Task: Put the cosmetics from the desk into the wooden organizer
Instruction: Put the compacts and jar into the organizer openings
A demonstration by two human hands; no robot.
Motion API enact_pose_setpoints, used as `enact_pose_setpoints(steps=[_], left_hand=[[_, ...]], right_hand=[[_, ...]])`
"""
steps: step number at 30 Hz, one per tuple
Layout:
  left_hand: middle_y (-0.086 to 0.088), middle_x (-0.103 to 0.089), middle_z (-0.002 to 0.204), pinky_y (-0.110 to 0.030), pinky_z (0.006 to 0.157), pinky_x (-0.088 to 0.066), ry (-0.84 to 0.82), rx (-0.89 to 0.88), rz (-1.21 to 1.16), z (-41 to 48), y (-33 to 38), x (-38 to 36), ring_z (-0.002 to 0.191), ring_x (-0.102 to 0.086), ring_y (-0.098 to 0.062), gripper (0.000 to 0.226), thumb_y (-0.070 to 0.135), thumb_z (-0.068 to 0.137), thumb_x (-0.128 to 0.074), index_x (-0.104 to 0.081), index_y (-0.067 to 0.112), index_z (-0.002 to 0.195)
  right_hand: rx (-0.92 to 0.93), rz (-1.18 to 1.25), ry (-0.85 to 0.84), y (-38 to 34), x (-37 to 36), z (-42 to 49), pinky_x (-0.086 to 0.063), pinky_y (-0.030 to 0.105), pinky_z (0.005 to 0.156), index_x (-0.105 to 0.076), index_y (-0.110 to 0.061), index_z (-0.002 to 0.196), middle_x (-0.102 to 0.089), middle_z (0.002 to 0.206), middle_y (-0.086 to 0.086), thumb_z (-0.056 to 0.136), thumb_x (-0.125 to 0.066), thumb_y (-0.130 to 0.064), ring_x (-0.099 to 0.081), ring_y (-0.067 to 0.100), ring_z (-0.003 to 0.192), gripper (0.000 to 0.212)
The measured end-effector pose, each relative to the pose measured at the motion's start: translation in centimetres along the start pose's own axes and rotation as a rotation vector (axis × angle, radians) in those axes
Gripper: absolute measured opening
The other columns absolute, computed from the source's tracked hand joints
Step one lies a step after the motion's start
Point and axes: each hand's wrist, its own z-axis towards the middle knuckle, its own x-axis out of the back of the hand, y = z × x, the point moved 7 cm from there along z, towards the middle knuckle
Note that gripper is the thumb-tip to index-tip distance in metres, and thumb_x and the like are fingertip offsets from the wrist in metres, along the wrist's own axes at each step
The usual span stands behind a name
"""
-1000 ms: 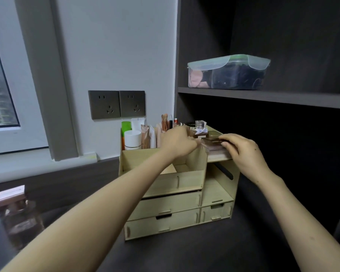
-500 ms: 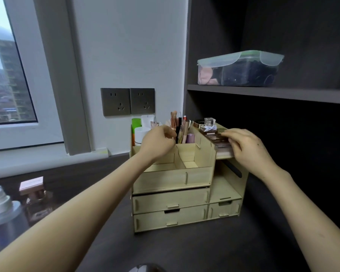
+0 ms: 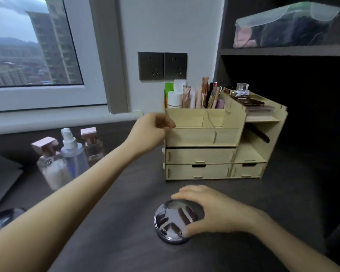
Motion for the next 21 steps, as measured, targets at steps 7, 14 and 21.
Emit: enact_pose_setpoints(steps=[7,14,21], left_hand=[[-0.002,-0.072,0.092,-0.029,0.086,-0.049,0.058,0.039,0.101,-3.8,-1.3,3.1,0.088,-0.064,-0.016,0.016,0.007,0.083,-0.057,-0.07,0.015,0.086],[-0.008,-0.066,0.115,-0.033,0.093,-0.047,0.125,0.088,0.092,-2.9,-2.0,-0.5,0.109,-0.06,-0.023,0.04,0.034,0.09,-0.053,-0.056,0.008,0.12],[-0.015,-0.065,0.111,-0.034,0.081,-0.044,0.246,0.123,0.084,-0.1,-1.7,-2.8,0.106,-0.058,-0.032,0.042,0.035,0.092,-0.048,-0.053,0.001,0.116]], right_hand=[[-0.012,-0.105,0.088,0.5,-5.2,1.2,-0.017,0.032,0.115,-0.03,-0.043,0.14,-0.015,0.155,-0.004,0.074,-0.066,-0.055,-0.013,0.015,0.141,0.076],[-0.138,0.102,0.42,3.4,-4.4,0.0,-0.023,0.012,0.099,-0.049,-0.037,0.126,-0.036,0.127,-0.014,0.063,-0.071,-0.052,-0.031,0.006,0.125,0.069],[-0.621,-0.132,1.103,11.2,3.7,-6.7,-0.042,0.045,0.087,-0.066,-0.01,0.11,-0.061,0.109,0.019,0.057,-0.083,-0.035,-0.05,0.042,0.098,0.062]])
